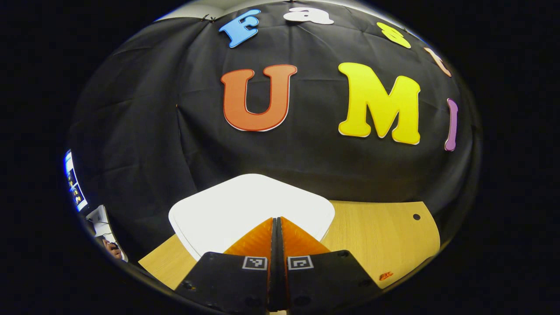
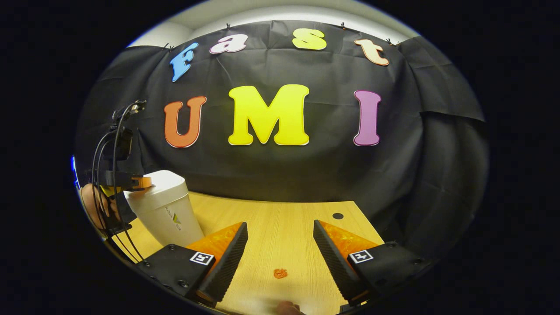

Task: Press the lid of the desktop garbage bin to open it, pick up the crumpled paper on the desktop and throw it into the bin, then pick up the pop can on the desktop and drop it into the bin, and finally close the garbage bin lid.

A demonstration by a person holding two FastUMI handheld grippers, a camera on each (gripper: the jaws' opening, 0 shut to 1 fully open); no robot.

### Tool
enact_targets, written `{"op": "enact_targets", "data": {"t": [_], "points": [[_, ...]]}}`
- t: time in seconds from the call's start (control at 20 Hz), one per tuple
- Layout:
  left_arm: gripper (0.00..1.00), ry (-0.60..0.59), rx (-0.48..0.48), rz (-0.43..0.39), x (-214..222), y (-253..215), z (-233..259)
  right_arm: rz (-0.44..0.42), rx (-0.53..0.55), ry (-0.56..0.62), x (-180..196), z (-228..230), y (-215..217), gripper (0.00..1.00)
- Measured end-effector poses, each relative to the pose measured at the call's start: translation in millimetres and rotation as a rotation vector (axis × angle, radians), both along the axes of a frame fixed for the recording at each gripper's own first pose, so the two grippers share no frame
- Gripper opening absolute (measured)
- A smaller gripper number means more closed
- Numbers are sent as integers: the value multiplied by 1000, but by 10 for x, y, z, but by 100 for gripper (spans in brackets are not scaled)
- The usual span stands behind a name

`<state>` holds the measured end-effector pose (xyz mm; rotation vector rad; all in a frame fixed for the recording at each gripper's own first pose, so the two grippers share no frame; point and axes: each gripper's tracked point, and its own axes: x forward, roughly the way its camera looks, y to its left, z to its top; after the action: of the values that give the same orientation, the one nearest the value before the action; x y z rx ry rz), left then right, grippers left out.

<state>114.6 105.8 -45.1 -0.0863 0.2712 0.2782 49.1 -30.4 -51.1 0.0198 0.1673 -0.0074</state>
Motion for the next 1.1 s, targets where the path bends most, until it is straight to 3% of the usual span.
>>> {"op": "enact_targets", "data": {"t": [0.2, 0.4, 0.65, 0.9, 1.1], "points": [[3, 45, 10, 26, -20, 13, -50, 1, 7, 11, 63, -44, -8, 96], [3, -13, -61, 45, -13, 24, 64, 8, 8, 21, 77, -78, -3, 96], [3, -14, -33, 73, -131, 30, 159, 14, 20, 36, 78, -154, -59, 96], [3, -134, 51, 104, -311, 41, 583, 27, 46, 49, 38, -213, -113, 96], [4, -159, 55, 101, -506, -107, 705, 44, 64, 71, -4, -307, -154, 96]]}}
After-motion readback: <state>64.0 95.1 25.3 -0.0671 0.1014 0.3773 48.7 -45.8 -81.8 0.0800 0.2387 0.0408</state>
